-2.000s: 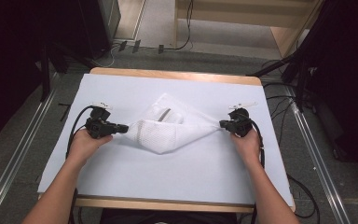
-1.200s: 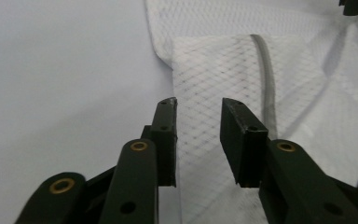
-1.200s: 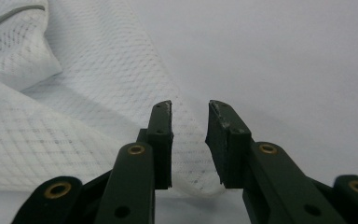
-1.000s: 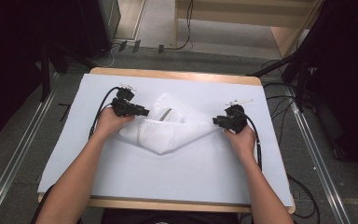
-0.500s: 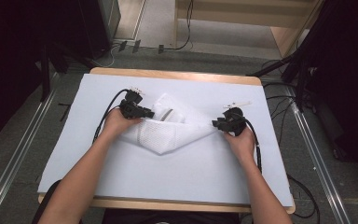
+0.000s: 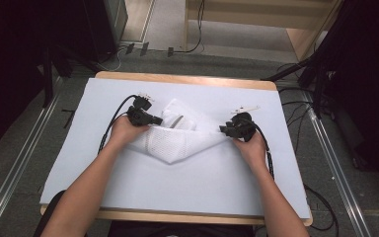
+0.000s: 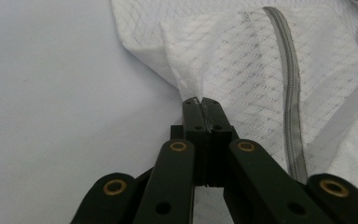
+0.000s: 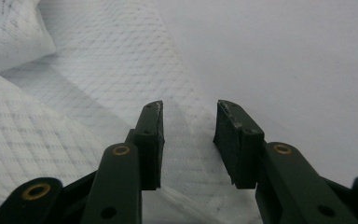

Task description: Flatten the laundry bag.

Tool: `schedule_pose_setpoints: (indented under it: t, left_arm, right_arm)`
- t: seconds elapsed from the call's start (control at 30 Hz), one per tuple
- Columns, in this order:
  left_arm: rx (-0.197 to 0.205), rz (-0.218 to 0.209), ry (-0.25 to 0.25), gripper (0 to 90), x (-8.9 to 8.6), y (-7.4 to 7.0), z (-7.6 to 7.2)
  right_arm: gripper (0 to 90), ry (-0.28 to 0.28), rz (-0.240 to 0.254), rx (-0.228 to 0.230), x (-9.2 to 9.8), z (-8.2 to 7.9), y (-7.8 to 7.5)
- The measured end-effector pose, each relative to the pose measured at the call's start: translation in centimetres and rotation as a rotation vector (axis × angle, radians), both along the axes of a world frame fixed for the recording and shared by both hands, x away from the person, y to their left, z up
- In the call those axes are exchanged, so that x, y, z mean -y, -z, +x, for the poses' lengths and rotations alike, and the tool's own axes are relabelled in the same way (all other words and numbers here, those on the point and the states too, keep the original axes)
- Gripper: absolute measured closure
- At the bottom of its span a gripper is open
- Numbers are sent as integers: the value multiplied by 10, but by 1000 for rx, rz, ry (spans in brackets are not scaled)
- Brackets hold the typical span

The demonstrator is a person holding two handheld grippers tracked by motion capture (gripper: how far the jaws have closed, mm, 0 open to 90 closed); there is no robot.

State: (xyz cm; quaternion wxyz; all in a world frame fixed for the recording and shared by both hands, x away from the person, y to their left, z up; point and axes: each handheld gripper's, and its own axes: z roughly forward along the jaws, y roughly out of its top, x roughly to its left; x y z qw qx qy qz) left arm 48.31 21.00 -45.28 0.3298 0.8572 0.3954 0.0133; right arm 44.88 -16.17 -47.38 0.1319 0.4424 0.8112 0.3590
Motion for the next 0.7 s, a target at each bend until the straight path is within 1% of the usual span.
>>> schedule_pose_setpoints:
  t: [0.03,0.07,0.1,0.17,0.27,0.4,0.47,0.53,0.6,0.67,0.7]
  left_arm:
    - [-1,-5,-2,900,0,0,0]
    - [-4,-9,-2,900,0,-1,0]
    - [-3,-10,-3,900,0,-1,-1]
    - [2,-13,-2,900,-1,-4,-2]
    - [8,-30,-11,900,-5,-8,-3]
    - [15,-38,-22,900,-12,-13,-6]
    - [17,-50,-33,900,-16,-15,-6]
    - [23,-61,-49,900,-21,-18,-7]
    - [28,-63,-53,900,-26,-21,-8]
    - [32,-68,-61,900,-31,-23,-9]
    - [31,-73,-69,900,-33,-24,-10]
  right_arm:
    - [687,3,-5,7,-2,0,0]
    - [715,-3,-18,19,-4,-1,1]
    - [754,3,-29,27,-5,-1,1]
    - [839,-7,-20,20,-6,-2,1]
    - [900,11,-13,7,-6,-2,1]
    - [900,25,13,-16,-4,0,1]
    - [900,41,28,-34,-3,0,0]
    - [900,48,25,-32,-3,0,-1]
    - [900,55,28,-40,0,1,-1]
    - [900,64,12,-40,2,1,-1]
    - [900,68,14,-46,3,0,-2]
